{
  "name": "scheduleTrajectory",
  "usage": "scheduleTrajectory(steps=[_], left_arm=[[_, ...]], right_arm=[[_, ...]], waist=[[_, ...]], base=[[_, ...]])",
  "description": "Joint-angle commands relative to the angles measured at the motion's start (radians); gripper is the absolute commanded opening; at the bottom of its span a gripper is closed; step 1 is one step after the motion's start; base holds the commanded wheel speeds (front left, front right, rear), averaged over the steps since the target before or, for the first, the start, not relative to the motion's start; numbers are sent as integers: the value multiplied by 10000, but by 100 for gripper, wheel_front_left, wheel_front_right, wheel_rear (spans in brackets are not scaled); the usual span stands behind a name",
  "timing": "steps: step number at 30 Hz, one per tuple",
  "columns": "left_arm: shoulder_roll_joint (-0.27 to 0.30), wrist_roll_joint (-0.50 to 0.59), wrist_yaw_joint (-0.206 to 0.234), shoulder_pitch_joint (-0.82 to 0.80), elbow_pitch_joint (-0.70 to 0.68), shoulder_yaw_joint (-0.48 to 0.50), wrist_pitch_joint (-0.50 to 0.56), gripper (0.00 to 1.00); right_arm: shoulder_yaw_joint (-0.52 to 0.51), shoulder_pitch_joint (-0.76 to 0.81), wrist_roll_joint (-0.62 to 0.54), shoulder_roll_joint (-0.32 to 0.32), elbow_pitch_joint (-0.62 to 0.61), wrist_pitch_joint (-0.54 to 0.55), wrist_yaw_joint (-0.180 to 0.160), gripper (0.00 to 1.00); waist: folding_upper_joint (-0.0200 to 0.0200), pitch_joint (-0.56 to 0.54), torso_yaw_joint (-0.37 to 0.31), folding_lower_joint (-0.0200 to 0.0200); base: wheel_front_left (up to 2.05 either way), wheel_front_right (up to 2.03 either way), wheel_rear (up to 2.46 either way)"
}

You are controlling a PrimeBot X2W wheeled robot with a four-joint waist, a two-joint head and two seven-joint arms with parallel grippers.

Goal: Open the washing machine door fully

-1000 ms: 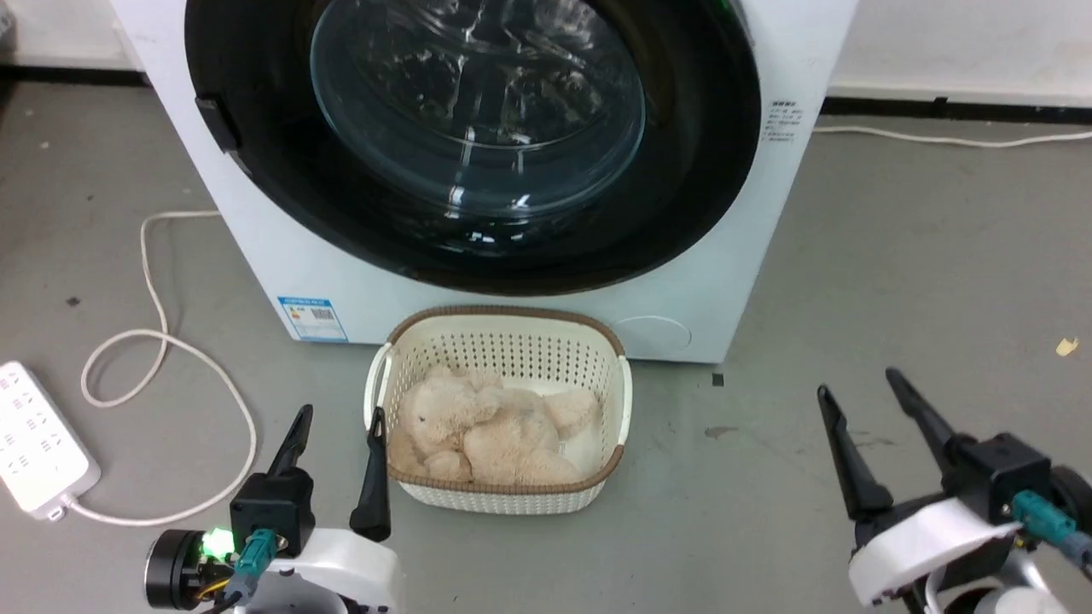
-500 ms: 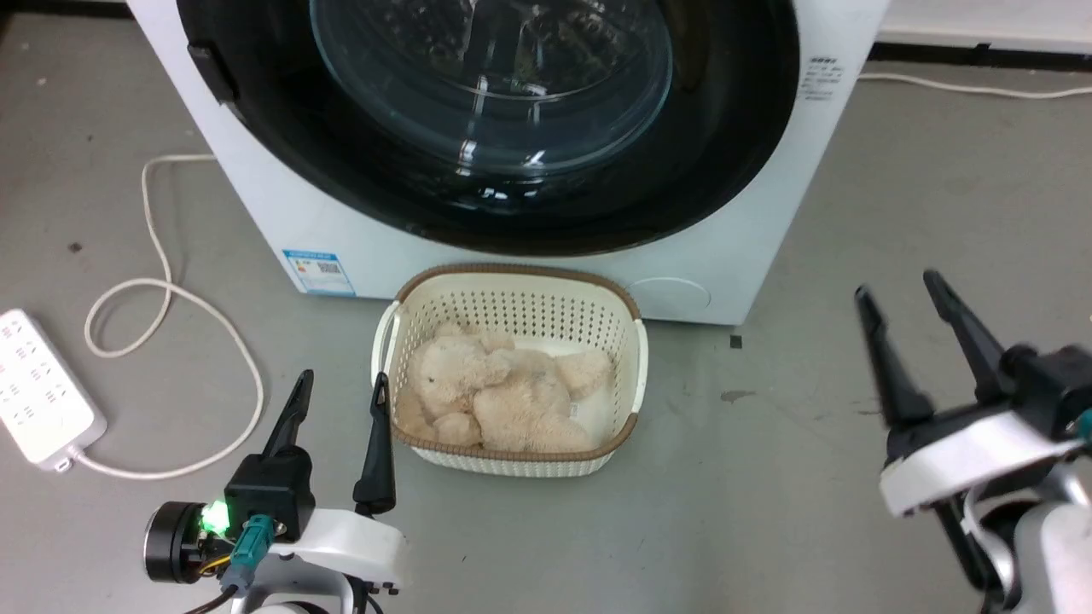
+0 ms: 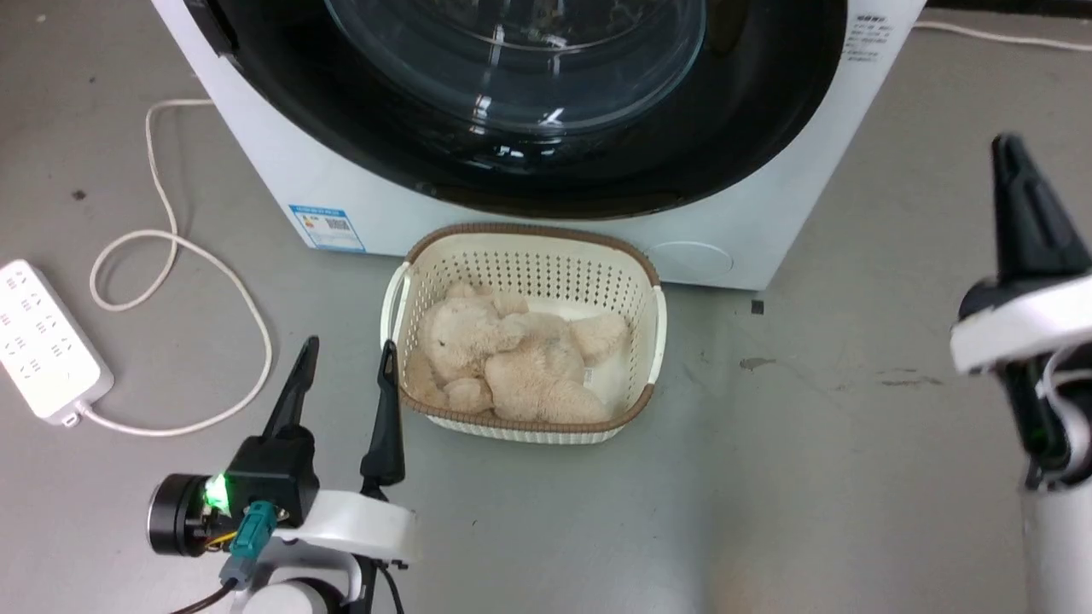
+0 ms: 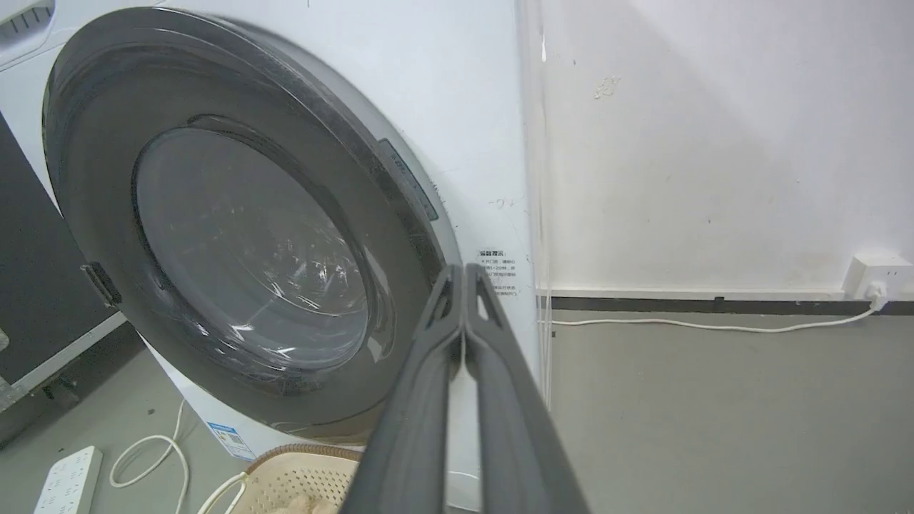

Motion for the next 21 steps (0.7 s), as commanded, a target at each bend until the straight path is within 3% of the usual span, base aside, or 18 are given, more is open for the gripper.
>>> scheduleTrajectory(steps=[1,15,21], left_arm=[[1,-82,76,-181,-89,-43,-119,100],[1,-149,174,-467,-321,-250,-390,100],[1,-181,207,-600,-425,-349,-516,100]], right_arm=[[-130,-486,277,24,164,112,-3,0],[-1155,-2895,1883,89,1774,1421,-4,0],[-1687,-4023,2826,99,2724,2544,-5,0]], waist=[[0,110,40,-1],[0,759,285,-1],[0,1079,429,-1]], base=[[0,0,0],[0,0,0],[0,0,0]])
